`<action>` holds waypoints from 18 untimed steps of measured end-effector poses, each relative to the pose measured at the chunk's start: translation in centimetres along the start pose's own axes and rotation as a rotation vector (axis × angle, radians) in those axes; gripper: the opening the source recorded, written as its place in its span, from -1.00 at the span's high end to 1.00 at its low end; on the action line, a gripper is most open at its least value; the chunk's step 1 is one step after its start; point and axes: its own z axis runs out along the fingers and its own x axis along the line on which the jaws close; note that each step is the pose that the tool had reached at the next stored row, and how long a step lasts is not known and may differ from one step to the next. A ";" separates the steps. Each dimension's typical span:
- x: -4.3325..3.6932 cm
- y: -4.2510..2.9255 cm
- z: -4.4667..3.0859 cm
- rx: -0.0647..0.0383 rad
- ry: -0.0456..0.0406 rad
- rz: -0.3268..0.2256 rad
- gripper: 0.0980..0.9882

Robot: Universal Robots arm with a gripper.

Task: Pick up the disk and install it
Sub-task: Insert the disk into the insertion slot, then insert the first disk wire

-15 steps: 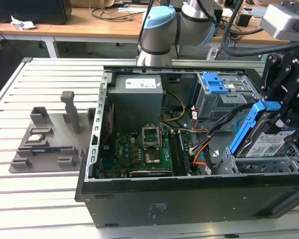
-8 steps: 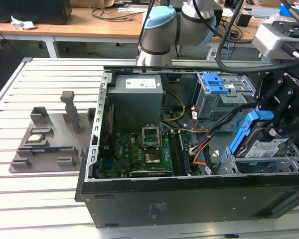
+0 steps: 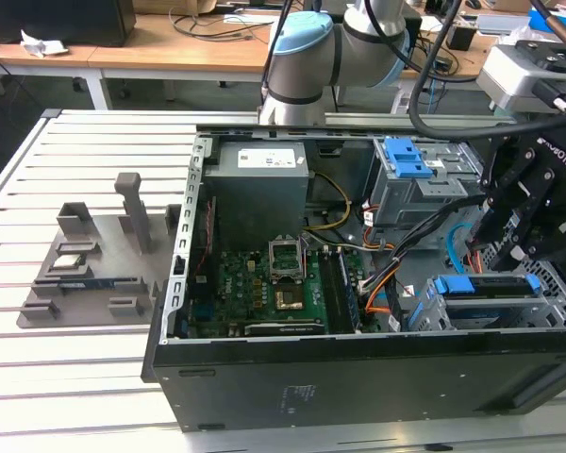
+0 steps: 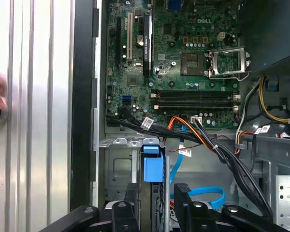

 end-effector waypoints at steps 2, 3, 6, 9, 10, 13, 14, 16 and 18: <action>0.00 0.00 0.00 0.000 0.0001 0.000 0.27; 0.00 0.00 0.00 0.000 0.0001 0.000 0.27; 0.00 0.00 0.00 0.000 0.0001 0.000 0.82; 0.00 0.00 0.01 0.000 0.0001 0.000 0.98; 0.00 0.00 0.01 0.000 0.0001 0.000 0.98; 0.00 -0.01 0.02 0.000 0.0000 0.000 0.98; -0.04 -0.12 0.02 0.000 0.0000 0.000 0.98; -0.18 -1.24 -0.05 0.000 0.0004 0.000 0.98; -0.46 -2.88 -0.14 0.000 0.0016 0.000 0.98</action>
